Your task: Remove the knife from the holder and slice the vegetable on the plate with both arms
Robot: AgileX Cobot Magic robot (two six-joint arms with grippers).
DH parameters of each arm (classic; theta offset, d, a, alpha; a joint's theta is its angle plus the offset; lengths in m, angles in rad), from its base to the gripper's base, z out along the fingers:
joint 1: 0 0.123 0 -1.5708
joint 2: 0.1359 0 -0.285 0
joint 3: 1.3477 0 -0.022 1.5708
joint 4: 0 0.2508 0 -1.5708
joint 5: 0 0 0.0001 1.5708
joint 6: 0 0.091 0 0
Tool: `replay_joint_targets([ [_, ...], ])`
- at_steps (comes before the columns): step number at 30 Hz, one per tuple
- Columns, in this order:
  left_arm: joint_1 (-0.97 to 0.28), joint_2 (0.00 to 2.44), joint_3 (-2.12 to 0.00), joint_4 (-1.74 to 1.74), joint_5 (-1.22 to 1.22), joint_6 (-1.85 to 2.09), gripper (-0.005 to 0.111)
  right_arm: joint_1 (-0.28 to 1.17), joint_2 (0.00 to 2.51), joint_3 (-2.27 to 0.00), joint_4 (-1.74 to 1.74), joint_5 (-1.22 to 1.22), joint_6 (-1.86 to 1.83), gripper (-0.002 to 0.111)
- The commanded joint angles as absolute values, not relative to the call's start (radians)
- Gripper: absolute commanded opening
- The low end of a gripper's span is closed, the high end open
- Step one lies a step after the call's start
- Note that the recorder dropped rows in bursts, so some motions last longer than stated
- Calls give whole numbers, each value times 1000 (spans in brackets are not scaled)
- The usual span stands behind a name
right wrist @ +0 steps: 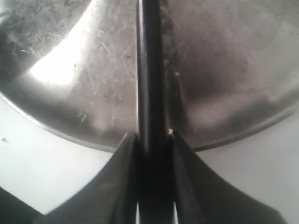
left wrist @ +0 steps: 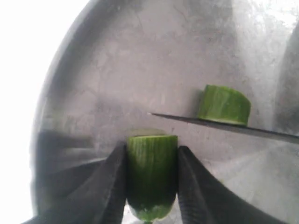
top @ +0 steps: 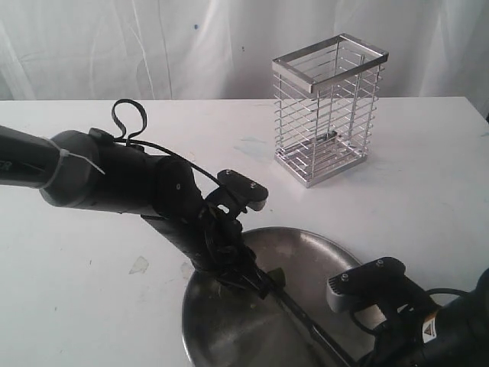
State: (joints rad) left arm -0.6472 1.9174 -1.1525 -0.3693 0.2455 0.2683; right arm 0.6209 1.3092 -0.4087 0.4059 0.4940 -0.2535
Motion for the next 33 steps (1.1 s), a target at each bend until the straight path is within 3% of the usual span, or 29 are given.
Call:
replay_joint_targets([
  [1, -650, 1908, -1148, -403, 279, 257, 0, 620, 1316, -447, 383, 523, -266, 0],
  [8, -650, 1872, -1148, -403, 305, 257, 2, 620, 1333, -478, 363, 508, -259, 0],
  [15, -652, 1841, -1148, -403, 402, 269, 34, 620, 1333, -478, 363, 483, -255, 0],
  [20, -678, 1839, -1111, -407, 411, 269, 35, 620, 1333, -478, 363, 465, -239, 0],
  [28, -799, 1839, -1025, -409, 215, 267, 38, 620, 1272, -478, 363, 492, -239, 0],
  [33, -828, 1839, -1025, -409, 140, 266, 58, 620, 1231, -478, 363, 524, -239, 0],
])
